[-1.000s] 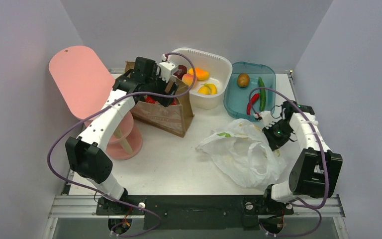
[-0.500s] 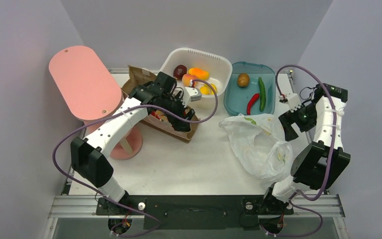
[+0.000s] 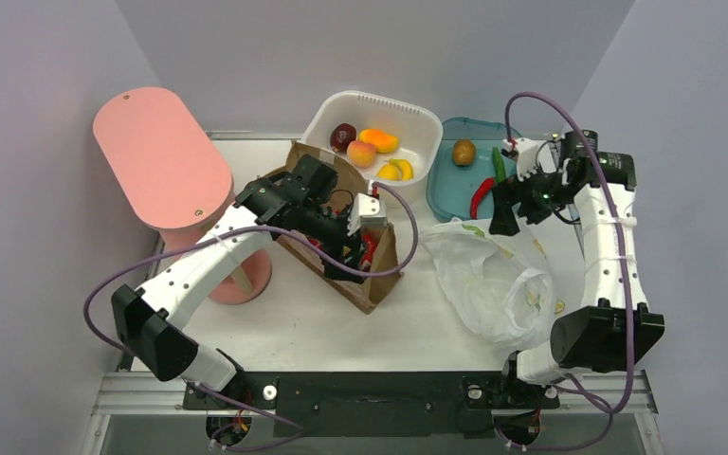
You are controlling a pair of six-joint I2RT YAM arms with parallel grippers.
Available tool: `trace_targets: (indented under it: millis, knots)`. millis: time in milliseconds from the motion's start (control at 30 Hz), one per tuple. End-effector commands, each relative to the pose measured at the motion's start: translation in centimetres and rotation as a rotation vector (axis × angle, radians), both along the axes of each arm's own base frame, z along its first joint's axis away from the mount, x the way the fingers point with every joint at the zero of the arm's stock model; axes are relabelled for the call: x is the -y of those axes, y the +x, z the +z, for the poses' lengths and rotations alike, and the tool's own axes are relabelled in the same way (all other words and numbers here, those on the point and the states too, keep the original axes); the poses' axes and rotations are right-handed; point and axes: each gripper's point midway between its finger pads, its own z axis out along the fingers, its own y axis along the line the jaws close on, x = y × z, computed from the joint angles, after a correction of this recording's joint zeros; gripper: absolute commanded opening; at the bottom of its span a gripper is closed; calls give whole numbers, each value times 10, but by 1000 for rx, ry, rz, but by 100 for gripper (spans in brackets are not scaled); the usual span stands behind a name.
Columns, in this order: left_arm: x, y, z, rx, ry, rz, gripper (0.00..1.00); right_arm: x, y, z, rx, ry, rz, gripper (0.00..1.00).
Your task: Untie the knot of the grocery bags and take out the mixed food
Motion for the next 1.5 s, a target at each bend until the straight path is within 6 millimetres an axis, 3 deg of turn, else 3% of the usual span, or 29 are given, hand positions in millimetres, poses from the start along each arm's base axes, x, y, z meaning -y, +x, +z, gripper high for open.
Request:
trace_targets:
  millis: [0,33,100,267,333,467,500,533,633,733,867,933,967,1000,1033,1067,1100,1267,1400,1433,1467]
  knots:
    - [-17,20,60,84,-185,148,72,-54,37,50,198,136,-77,89]
    - [-21,31,77,141,-242,194,73,-59,49,55,241,136,-81,89]
    - [-48,63,89,179,-285,371,75,-84,63,66,272,174,-93,89]
    - [-94,109,99,285,-280,671,76,-154,80,98,329,302,-64,90]
    - [-105,118,92,289,-248,755,76,-185,85,114,359,353,-42,90]
    - [-118,130,73,265,-209,858,76,-244,85,123,387,369,27,90]
    - [-119,132,69,267,-206,866,76,-262,81,116,375,361,62,90]
    - [-119,133,68,272,-205,860,76,-269,80,118,382,362,76,90]
    - [-113,128,60,309,-208,754,76,-296,74,95,352,320,132,89]
    - [-100,101,61,380,-266,548,75,-300,74,63,314,247,141,87]
    - [-94,77,34,435,-242,417,76,-288,77,24,267,142,102,78]
    - [-91,63,15,423,-190,341,73,-287,68,14,229,138,137,62]
    - [-90,59,10,445,-172,292,72,-287,63,10,214,138,155,43]
    - [-87,48,-1,416,-143,247,71,-289,56,12,200,158,180,29]
    - [-85,43,-5,435,-128,200,70,-290,53,15,197,168,195,24]
    - [-82,31,-14,410,-105,152,70,-291,47,21,201,185,224,7]
    - [-81,27,-17,430,-92,107,70,-291,45,28,214,195,239,2]
    - [-70,-3,-29,417,-83,-54,67,-288,31,73,338,260,329,0]
    - [-62,-6,-27,405,-111,-94,65,-274,34,74,411,204,314,2]
    - [-61,-8,-30,393,-105,-107,65,-270,39,72,421,177,286,8]
    - [-60,-7,-29,401,-103,-118,65,-267,42,72,426,164,264,33]
